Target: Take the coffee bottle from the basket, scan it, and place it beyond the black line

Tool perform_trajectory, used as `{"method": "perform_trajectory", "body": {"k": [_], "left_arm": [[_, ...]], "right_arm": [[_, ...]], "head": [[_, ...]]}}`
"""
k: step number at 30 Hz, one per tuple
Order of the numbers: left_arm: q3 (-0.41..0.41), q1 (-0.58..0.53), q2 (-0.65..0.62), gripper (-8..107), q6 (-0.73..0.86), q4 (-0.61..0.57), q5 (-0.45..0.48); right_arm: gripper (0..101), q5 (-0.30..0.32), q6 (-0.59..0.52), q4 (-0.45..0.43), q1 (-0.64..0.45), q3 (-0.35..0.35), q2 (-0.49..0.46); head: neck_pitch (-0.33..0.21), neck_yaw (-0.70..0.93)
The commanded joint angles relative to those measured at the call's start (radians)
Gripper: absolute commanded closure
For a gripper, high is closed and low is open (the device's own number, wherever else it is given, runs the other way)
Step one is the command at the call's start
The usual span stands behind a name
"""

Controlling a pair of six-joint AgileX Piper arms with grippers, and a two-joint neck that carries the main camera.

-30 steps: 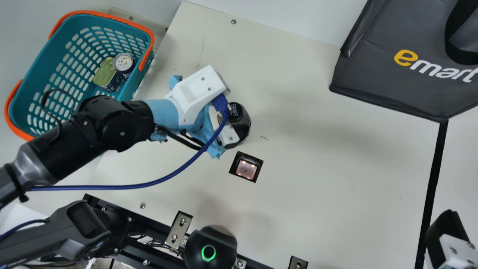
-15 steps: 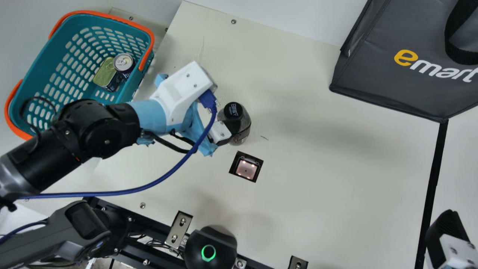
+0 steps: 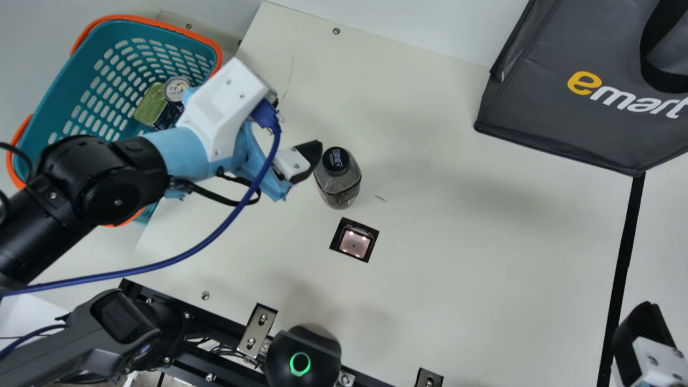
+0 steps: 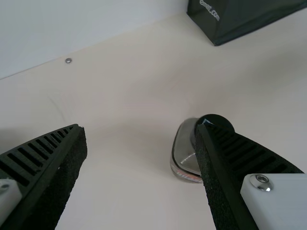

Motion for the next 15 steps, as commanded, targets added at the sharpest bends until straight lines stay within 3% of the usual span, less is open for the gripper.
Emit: {"method": "perform_trajectory", "body": {"k": [1, 15], "left_arm": [[-0.002, 0.021, -0.007, 9, -0.002, 0.002, 0.007], [-0.008, 0.199, -0.056, 9, 0.07, -0.042, 0.049]], "right_arm": [[10, 0.0, 0.0, 0.0, 0.0, 0.0, 0.0], [10, 0.0, 0.0, 0.0, 0.0, 0.0, 0.0]], "head": [[-0.027, 0.002], [-0.027, 0.002]]}}
